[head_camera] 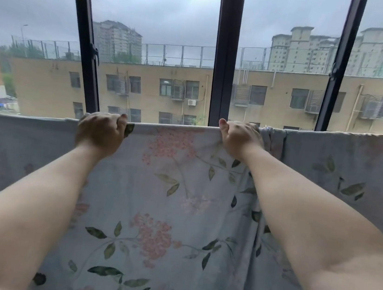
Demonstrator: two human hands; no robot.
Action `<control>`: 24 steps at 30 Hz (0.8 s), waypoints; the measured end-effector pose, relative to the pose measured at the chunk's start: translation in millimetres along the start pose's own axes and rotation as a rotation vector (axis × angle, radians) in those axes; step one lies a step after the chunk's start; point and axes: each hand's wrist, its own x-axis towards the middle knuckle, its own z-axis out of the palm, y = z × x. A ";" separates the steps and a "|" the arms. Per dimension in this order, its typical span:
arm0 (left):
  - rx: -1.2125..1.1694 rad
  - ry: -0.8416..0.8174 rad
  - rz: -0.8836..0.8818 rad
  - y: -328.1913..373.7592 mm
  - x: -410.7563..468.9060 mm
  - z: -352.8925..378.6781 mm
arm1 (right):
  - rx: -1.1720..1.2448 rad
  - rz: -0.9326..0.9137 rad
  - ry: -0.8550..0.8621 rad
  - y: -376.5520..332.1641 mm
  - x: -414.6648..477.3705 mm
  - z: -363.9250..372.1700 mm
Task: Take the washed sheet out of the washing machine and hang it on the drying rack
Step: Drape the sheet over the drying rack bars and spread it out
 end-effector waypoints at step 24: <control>0.089 -0.170 -0.455 78.7 41.1 29.7 | -0.229 0.107 0.101 256.4 44.1 -36.6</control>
